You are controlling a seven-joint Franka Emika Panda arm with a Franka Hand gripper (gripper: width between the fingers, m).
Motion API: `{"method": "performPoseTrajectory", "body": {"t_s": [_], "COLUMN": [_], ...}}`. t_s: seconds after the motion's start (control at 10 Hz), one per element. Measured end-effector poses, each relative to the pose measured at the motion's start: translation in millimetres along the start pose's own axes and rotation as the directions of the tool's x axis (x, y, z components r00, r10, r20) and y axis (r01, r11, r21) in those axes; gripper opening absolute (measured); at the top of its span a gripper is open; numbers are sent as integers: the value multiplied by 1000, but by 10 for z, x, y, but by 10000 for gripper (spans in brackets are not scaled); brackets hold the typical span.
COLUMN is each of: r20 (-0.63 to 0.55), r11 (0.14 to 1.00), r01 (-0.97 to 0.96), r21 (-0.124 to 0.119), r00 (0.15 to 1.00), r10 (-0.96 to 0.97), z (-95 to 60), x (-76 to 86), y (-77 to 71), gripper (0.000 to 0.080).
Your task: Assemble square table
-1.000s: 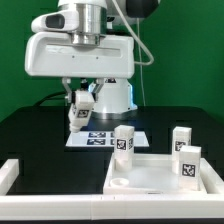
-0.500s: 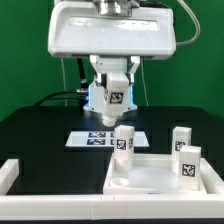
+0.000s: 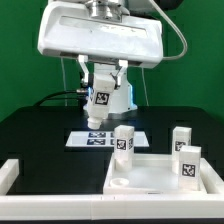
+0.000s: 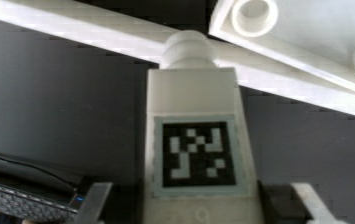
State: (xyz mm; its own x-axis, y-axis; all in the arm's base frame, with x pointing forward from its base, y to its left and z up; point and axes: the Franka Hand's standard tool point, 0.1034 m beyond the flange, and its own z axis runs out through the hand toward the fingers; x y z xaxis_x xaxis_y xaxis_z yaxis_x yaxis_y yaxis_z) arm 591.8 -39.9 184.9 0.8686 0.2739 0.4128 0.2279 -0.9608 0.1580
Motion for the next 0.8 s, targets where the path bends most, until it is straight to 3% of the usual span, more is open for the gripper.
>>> {"method": "performPoseTrajectory", "body": {"t_s": [0.1, 0.2, 0.4, 0.5, 0.8], "r20": [14, 2, -28, -34, -28], "r11": [1000, 1000, 991, 987, 986], "r01": [-3, -17, -125, -157, -159], "r21": [10, 19, 41, 47, 44], "r00": [1000, 1000, 992, 987, 987], "r10": [3, 17, 126, 159, 160], "z": [72, 137, 274, 301, 319], "x": [-69, 46, 383, 472, 431], "y": [35, 22, -203, -272, -240], "gripper": [290, 290, 290, 290, 290]}}
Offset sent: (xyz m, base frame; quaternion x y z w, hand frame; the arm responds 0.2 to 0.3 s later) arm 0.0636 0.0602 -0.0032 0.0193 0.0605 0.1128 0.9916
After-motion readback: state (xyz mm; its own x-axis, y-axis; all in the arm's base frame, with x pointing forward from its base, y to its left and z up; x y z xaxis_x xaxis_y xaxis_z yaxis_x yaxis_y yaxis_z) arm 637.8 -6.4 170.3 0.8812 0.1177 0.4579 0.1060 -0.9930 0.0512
